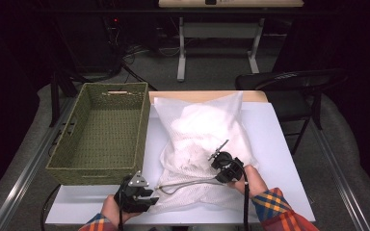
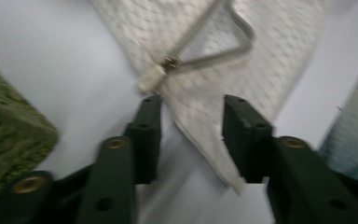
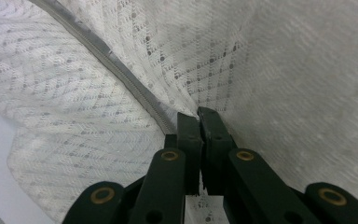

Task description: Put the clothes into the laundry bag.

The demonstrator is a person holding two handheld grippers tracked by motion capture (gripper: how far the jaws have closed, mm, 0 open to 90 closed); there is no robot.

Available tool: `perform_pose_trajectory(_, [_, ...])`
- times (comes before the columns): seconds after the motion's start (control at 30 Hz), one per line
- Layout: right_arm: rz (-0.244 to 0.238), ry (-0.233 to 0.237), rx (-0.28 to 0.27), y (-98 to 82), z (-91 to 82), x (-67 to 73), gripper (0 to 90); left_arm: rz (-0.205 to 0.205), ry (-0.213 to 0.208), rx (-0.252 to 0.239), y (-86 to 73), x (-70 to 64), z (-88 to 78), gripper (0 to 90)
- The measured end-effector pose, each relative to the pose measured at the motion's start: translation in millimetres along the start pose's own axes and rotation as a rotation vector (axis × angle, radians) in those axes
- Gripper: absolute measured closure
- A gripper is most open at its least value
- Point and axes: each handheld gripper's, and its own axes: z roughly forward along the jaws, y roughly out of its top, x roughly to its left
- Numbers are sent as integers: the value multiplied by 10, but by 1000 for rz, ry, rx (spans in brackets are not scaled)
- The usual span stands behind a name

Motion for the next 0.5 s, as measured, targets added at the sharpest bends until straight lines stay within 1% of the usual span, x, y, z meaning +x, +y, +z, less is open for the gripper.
perform_pose_trajectory(0.07, [-2, -2, 2, 6, 1, 6, 881, -17, 21, -10, 43, 7, 29, 515])
perform_pose_trajectory(0.1, [-2, -1, 3, 7, 1, 8, 881, -22, 18, -9, 74, 9, 53, 499])
perform_pose_trajectory(0.13, [-3, 0, 3, 6, 1, 7, 881, -32, 28, -12, 97, 4, 70, 516])
perform_pose_trajectory(0.17, [-1, 1, 3, 3, 1, 7, 881, -34, 34, -13, 114, 4, 82, 520])
perform_pose_trajectory(0.3, [-2, 9, -2, -6, -8, -4, 881, -57, 28, -42, 185, 27, 84, 547])
perform_pose_trajectory(0.37, [-3, 11, -2, -8, -7, -7, 881, -70, 49, -50, 191, 32, 99, 582])
perform_pose_trajectory(0.4, [-4, 11, -2, -6, -8, -5, 880, -72, 49, -38, 190, 47, 115, 601])
perform_pose_trajectory(0.43, [-3, 12, -2, -4, -7, -1, 880, -88, 62, -29, 181, 57, 139, 619])
perform_pose_trajectory(0.47, [-5, 11, -1, -2, -4, -1, 879, -90, 72, -12, 175, 71, 158, 624])
perform_pose_trajectory(0.5, [-5, 12, 0, 0, -3, 0, 879, -103, 68, 8, 155, 91, 195, 641])
